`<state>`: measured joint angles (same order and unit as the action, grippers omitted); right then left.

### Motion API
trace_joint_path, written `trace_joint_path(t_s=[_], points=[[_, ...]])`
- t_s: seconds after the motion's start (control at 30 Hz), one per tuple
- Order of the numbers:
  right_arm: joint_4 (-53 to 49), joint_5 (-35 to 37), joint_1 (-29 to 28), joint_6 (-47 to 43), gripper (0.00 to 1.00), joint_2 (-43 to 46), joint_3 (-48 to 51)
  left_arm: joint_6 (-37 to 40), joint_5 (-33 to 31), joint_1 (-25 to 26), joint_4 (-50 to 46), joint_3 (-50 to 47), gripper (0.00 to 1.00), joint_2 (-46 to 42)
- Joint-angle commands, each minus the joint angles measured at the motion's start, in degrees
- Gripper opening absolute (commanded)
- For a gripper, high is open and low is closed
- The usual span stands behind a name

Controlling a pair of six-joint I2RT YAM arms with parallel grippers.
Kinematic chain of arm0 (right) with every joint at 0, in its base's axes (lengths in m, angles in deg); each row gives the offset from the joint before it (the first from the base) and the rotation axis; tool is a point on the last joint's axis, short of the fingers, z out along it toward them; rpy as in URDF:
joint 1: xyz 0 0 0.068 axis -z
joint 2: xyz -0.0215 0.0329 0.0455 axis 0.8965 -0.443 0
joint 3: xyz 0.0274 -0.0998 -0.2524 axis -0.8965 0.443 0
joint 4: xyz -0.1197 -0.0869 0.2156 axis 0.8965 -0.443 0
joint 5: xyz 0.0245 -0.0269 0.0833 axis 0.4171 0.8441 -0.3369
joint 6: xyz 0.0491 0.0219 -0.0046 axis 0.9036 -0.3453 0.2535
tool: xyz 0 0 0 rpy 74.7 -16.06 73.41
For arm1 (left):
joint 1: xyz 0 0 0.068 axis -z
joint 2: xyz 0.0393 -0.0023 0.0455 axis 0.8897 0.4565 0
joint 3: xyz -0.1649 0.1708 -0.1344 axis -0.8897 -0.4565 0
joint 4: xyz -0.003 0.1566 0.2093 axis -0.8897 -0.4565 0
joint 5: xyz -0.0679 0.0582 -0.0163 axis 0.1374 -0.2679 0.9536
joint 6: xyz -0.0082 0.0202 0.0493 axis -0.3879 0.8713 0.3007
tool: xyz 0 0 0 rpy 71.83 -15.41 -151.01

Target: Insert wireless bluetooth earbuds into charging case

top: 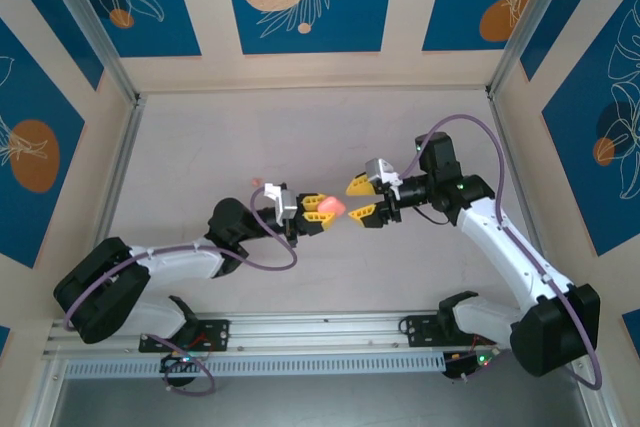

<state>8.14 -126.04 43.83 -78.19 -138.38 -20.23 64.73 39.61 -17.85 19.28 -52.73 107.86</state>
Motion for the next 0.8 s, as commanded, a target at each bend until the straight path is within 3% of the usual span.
trace_joint_path(t_s=[0.0,0.63,0.77], points=[[-5.80,-2.72,-1.03,-5.94,0.52,-2.09,-3.34,-0.50,3.03,-0.70,2.99,2.04,0.11,1.07],[-15.29,-6.47,-1.63,-12.59,0.34,-12.33,-11.83,-4.05,6.20,-4.21,9.00,5.11,0.11,6.40],[-15.93,-7.20,-1.27,-12.99,0.24,-13.51,-12.88,-4.03,6.29,-4.56,9.00,5.40,0.12,6.29]])
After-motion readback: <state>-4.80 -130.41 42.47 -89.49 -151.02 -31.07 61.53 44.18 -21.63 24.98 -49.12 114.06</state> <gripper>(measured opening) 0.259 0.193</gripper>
